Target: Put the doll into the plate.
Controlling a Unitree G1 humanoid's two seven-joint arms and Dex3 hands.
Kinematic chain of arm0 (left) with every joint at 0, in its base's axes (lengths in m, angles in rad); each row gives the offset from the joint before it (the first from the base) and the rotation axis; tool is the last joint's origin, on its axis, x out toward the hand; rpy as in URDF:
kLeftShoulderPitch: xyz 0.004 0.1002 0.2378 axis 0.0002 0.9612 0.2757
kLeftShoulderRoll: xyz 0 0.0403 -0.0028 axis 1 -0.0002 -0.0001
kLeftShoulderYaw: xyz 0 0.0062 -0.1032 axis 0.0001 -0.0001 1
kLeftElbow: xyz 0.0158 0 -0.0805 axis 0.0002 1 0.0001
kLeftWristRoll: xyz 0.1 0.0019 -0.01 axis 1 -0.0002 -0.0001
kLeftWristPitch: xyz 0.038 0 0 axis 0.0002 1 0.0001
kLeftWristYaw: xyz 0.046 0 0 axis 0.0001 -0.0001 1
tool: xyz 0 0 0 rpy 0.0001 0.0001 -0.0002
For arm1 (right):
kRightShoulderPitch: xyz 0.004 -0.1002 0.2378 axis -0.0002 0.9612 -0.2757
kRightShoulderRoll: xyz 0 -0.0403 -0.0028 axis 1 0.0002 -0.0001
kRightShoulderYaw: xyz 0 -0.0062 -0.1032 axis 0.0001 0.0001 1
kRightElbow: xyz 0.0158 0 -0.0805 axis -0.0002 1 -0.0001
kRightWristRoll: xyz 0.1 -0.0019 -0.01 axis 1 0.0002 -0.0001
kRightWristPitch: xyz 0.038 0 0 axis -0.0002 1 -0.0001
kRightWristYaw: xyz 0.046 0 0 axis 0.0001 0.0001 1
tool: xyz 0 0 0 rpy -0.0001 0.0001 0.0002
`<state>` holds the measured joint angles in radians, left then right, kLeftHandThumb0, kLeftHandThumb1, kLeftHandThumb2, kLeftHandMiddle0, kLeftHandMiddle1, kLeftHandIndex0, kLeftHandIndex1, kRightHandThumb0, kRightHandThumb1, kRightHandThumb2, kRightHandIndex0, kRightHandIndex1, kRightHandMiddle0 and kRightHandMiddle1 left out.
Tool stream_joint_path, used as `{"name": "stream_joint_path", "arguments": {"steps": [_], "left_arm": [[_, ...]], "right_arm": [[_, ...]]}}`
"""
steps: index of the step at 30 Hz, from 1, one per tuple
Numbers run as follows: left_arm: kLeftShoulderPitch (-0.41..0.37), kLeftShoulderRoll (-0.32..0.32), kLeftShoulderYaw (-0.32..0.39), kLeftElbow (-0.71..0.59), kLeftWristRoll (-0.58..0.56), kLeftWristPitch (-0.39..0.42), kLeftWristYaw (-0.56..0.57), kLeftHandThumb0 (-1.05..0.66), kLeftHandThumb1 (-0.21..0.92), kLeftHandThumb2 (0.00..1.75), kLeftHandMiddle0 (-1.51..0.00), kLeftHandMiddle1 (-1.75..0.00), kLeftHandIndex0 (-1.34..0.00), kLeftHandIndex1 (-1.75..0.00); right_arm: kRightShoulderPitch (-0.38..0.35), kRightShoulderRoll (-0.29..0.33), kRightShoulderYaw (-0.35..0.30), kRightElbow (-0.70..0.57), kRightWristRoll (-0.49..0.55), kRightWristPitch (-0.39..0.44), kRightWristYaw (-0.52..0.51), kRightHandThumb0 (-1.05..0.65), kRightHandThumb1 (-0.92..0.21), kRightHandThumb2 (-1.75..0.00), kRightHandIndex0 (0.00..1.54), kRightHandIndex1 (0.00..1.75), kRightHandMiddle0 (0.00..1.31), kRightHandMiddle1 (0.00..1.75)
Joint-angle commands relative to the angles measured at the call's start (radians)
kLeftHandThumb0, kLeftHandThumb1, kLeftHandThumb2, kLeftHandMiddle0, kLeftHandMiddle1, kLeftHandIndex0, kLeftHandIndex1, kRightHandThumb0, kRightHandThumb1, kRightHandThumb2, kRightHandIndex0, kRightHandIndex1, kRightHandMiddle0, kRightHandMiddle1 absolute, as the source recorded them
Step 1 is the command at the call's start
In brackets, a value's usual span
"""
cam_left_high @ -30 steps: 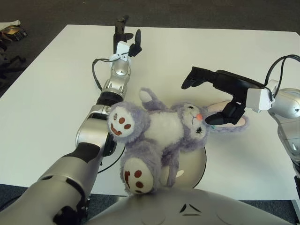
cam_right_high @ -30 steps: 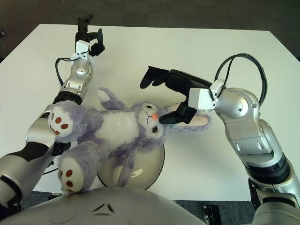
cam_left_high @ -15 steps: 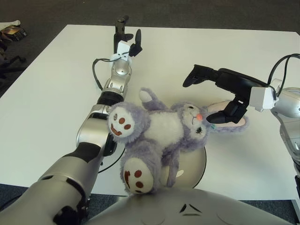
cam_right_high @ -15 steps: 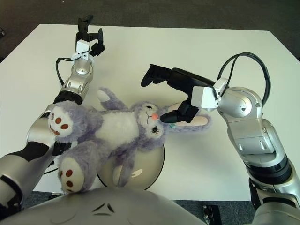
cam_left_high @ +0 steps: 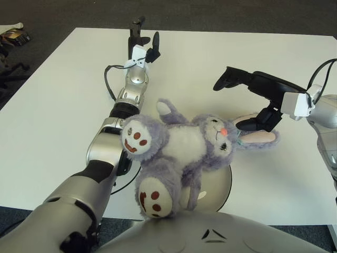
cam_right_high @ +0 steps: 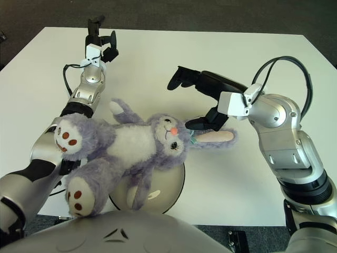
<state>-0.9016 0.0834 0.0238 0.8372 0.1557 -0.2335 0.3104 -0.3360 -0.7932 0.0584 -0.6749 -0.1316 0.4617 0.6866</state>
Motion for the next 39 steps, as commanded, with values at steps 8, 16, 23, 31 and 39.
{"name": "stream_joint_path", "arguments": {"steps": [8, 16, 23, 31, 39], "left_arm": [[0.007, 0.013, 0.007, -0.031, -0.04, 0.02, -0.093, -0.69, 0.92, 0.71, -0.23, -1.09, 0.0, -0.74], [0.023, 0.024, 0.013, -0.033, -0.057, -0.009, -0.136, -0.62, 0.92, 0.75, -0.21, -1.05, 0.0, -0.66], [0.042, 0.021, 0.031, -0.05, -0.099, -0.022, -0.187, -0.55, 0.91, 0.71, -0.21, -1.03, 0.0, -0.65], [0.053, 0.022, 0.044, -0.063, -0.124, -0.024, -0.209, -0.54, 0.89, 0.71, -0.22, -1.02, 0.0, -0.68], [0.065, 0.03, 0.067, -0.042, -0.16, -0.057, -0.257, -0.54, 0.87, 0.73, -0.21, -0.99, 0.0, -0.67]], "right_arm": [[0.001, 0.115, -0.014, 0.022, -0.104, 0.144, -0.19, -0.06, -0.14, -1.36, 0.02, 0.88, 0.01, 1.27], [-0.011, 0.169, -0.008, 0.157, -0.197, 0.085, -0.33, -0.16, -0.15, -1.33, 0.05, 0.97, 0.03, 1.31], [-0.018, 0.239, -0.025, 0.277, -0.229, -0.037, -0.473, -0.31, -0.2, -1.24, 0.14, 1.07, 0.02, 1.36], [-0.043, 0.297, -0.044, 0.367, -0.223, -0.088, -0.552, -0.37, -0.23, -1.19, 0.17, 1.11, 0.01, 1.4], [-0.058, 0.382, -0.101, 0.407, -0.196, -0.037, -0.617, -0.47, -0.29, -1.12, 0.18, 1.1, 0.0, 1.39]]}}
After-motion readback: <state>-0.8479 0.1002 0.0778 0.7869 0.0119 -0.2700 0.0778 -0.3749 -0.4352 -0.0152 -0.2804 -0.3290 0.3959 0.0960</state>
